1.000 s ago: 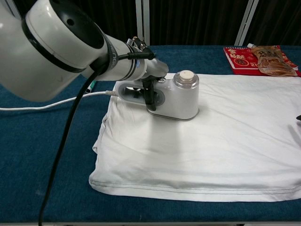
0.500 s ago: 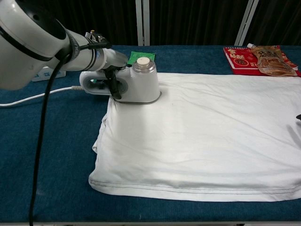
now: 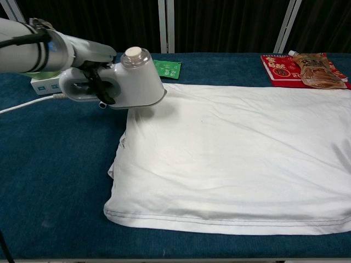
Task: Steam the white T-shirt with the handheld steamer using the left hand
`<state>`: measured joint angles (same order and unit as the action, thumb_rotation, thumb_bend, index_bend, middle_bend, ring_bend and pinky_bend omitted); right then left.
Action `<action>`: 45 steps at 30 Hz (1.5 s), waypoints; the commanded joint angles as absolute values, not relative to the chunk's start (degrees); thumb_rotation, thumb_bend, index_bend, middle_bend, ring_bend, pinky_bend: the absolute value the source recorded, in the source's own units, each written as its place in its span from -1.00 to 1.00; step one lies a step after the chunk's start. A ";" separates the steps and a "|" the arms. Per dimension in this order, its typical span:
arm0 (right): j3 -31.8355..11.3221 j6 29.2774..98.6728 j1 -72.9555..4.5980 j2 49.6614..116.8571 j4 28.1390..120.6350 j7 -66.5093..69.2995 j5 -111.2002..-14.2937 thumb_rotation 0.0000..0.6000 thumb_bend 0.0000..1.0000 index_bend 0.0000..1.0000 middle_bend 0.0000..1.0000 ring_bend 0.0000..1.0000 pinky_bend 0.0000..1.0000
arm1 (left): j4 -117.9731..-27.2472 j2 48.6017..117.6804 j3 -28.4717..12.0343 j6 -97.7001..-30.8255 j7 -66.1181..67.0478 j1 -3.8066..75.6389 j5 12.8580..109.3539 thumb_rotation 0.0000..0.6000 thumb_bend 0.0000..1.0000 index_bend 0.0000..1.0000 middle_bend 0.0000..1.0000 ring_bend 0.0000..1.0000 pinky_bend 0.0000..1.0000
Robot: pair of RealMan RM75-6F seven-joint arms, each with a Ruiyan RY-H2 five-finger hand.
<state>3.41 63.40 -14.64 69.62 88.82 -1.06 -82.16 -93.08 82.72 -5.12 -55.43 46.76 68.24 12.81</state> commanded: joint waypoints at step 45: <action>-2.24 75.37 -11.01 57.53 95.35 1.36 -82.77 1.00 -0.70 -0.98 -0.73 -0.91 -0.73 | -97.34 66.53 7.33 -84.26 3.85 24.94 66.27 0.24 -0.77 -0.91 -0.77 -0.91 -1.00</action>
